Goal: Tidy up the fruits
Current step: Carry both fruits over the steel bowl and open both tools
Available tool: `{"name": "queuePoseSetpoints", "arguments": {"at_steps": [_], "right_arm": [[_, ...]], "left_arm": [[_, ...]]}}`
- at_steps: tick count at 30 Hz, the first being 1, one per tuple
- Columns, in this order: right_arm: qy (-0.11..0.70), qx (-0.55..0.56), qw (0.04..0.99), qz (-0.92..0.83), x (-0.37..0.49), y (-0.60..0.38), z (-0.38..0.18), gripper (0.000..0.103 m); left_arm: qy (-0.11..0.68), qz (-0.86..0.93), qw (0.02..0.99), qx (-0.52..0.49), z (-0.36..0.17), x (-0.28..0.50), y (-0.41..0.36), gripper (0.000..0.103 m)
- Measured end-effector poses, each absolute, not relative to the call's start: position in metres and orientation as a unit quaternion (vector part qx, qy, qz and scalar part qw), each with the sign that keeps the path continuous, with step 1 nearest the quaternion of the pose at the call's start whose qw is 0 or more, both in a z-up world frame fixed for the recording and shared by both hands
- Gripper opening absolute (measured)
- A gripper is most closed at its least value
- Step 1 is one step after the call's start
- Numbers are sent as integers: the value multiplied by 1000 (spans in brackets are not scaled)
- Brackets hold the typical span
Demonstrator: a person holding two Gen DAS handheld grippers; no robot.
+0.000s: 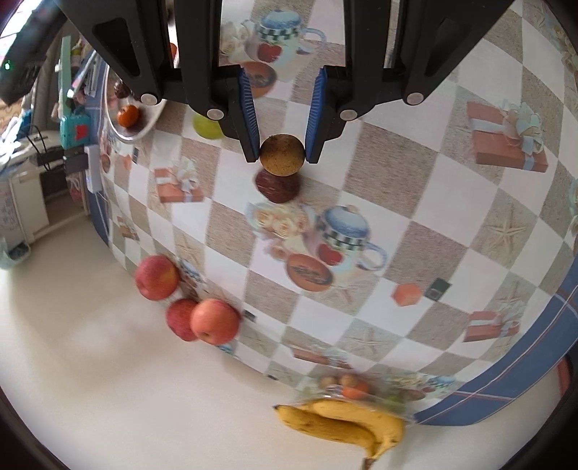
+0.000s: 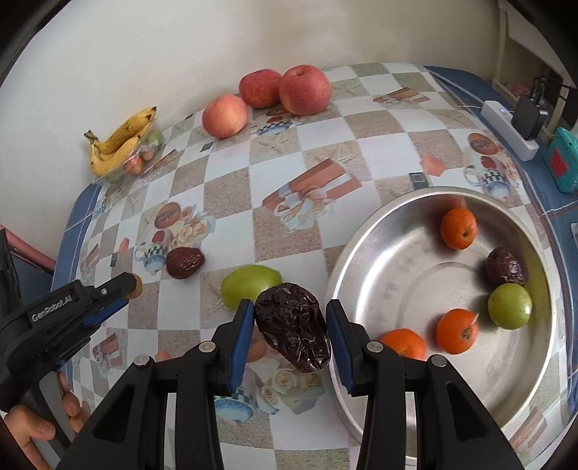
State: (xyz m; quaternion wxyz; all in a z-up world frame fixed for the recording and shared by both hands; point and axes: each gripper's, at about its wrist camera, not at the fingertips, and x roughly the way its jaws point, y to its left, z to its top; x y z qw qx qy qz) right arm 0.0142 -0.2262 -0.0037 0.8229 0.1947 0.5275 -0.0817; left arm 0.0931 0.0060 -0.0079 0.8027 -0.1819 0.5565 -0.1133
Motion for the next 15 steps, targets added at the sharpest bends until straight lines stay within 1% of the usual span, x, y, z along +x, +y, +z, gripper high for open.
{"name": "queuePoseSetpoints", "arguments": {"at_steps": [15], "right_arm": [[497,249,814,-166,-16,-304,-2,43]], "left_arm": [[565,-196,790,-132,-4,63,-65,28]]}}
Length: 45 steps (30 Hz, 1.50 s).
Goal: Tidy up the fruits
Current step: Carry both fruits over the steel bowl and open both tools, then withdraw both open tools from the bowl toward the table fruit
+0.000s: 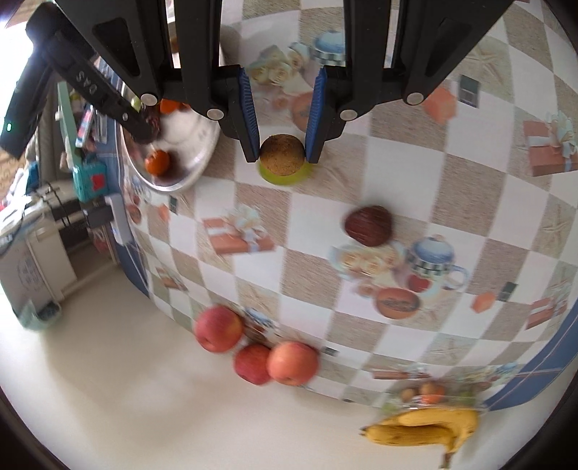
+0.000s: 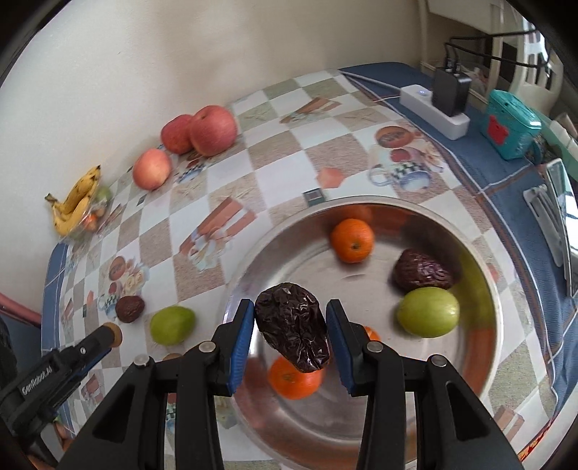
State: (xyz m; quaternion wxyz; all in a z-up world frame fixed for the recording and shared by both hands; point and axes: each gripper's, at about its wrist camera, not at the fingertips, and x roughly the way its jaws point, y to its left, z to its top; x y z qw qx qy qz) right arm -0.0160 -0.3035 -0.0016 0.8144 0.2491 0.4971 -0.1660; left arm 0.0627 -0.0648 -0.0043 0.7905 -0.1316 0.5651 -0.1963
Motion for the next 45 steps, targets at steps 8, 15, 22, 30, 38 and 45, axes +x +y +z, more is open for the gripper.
{"name": "queuePoseSetpoints", "arguments": {"at_steps": [8,15,22,30,38,45], "right_arm": [[488,259,812,-190,-29,-326,-1,43],[480,265,811,-206,-39,-341,-1,43],[482,266,809,-204,-38,-341,-5,46],[494,252,808,-198,-34,-333,-9,52],[519,210,808,-180,-22,-312,-17,87],[524,162,820,-164,-11,-285,-16,94]], "left_arm": [[561,-268,779,-77,-4,32,-122,28],[556,-314,769,-28,-4,10,-159,29],[566,-314,762,-24,-10,10,-162,45],[585,-222,779,-34,-21,31,-130,84],[592,-61,803,-29,-35,55,-69,103],[586,8,809,-42,-34,70,-21,103]]}}
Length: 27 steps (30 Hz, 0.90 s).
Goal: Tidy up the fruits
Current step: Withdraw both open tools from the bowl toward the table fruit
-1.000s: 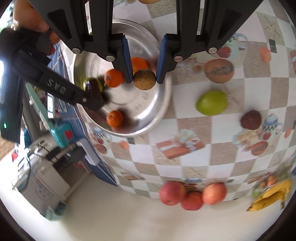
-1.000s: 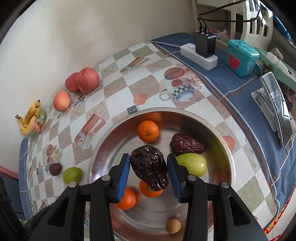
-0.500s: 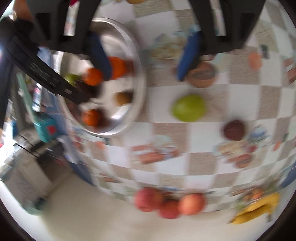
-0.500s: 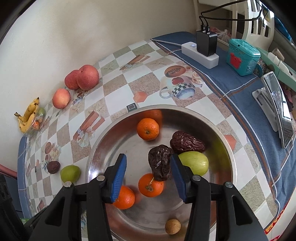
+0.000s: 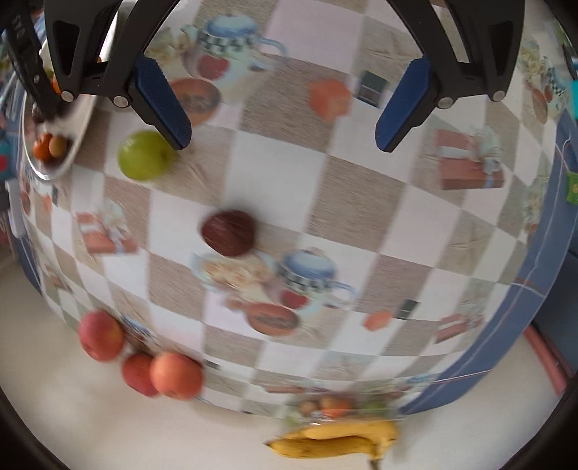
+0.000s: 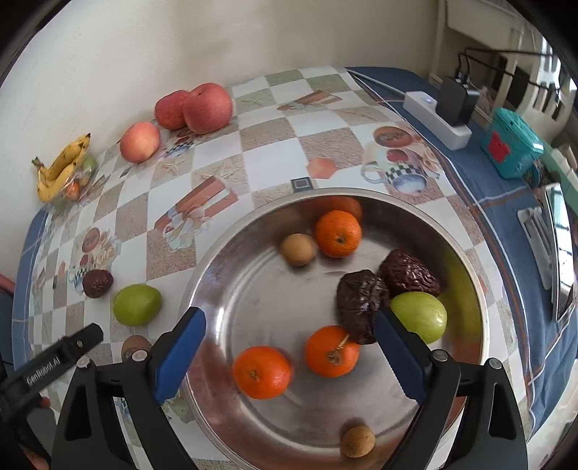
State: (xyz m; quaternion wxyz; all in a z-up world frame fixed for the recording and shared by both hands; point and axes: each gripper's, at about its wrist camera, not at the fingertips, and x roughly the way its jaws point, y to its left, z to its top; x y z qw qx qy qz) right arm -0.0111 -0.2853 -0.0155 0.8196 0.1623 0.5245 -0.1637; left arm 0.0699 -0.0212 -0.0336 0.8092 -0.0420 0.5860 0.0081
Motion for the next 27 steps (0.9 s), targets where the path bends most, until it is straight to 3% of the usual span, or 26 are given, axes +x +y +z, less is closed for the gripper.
{"name": "queuePoseSetpoints", "arguments": {"at_steps": [27], "right_arm": [[503,153,846,-85,37,-197,-7,94]], "left_arm": [[539,-17,836,-104,-27,118,4,103]]}}
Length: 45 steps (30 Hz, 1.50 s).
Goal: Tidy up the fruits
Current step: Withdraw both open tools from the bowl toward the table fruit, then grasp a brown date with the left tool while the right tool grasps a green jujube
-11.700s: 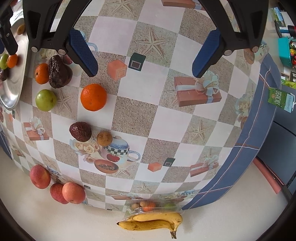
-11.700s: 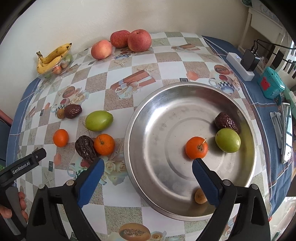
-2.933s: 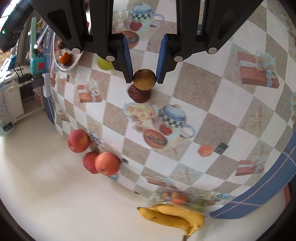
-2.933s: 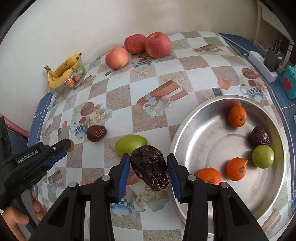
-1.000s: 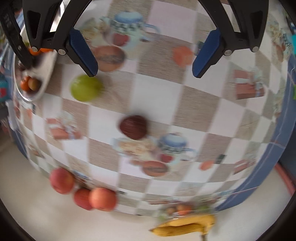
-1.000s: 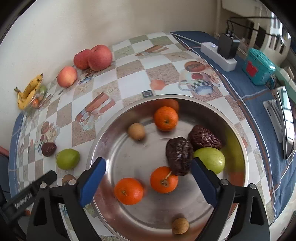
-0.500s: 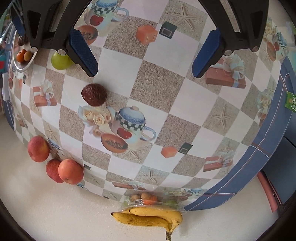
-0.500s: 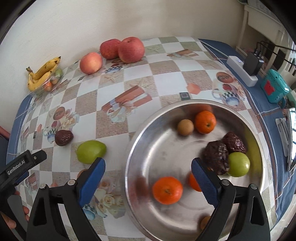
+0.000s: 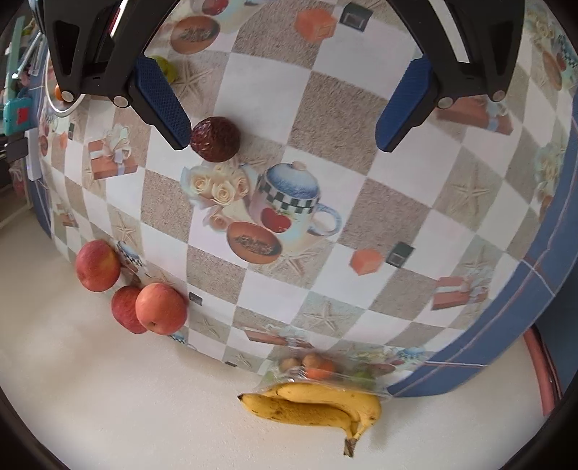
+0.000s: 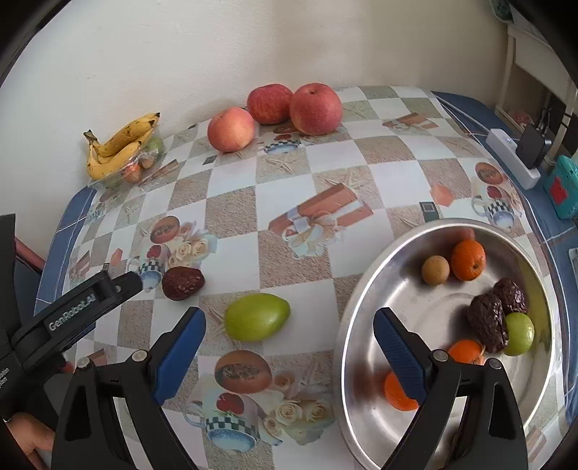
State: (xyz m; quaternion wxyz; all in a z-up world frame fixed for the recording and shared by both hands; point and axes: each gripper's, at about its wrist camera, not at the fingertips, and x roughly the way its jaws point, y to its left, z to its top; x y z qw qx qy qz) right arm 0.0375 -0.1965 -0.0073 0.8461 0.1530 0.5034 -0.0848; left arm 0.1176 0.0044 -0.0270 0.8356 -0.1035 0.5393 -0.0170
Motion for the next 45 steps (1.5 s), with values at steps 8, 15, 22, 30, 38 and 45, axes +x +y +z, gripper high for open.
{"name": "queuePoseSetpoints", "arguments": {"at_steps": [8,15,22,30,38,45], "right_arm": [[526,127,839,-60,55,-181,-23,94],[554,119,822,-51,64,-176,-43,94],[565,98,818,-42,67,-168,-49,78],[571,91,815,-38,68,-164,-52,77],[576,93,811,-43,68,-166,-56,55],[576,95,811,-43,68,-167,-55,55]], "left_arm": [[571,-73,811,-104,-48,129,-13,103],[578,-94,806,-85,-57,131,-28,78],[573,-115,805,-98,-56,131,-35,54],[577,-115,801,-110,-60,133,-33,53],[576,-121,800,-121,-58,132,-31,41],[577,-123,797,-127,-58,132,-30,41]]}}
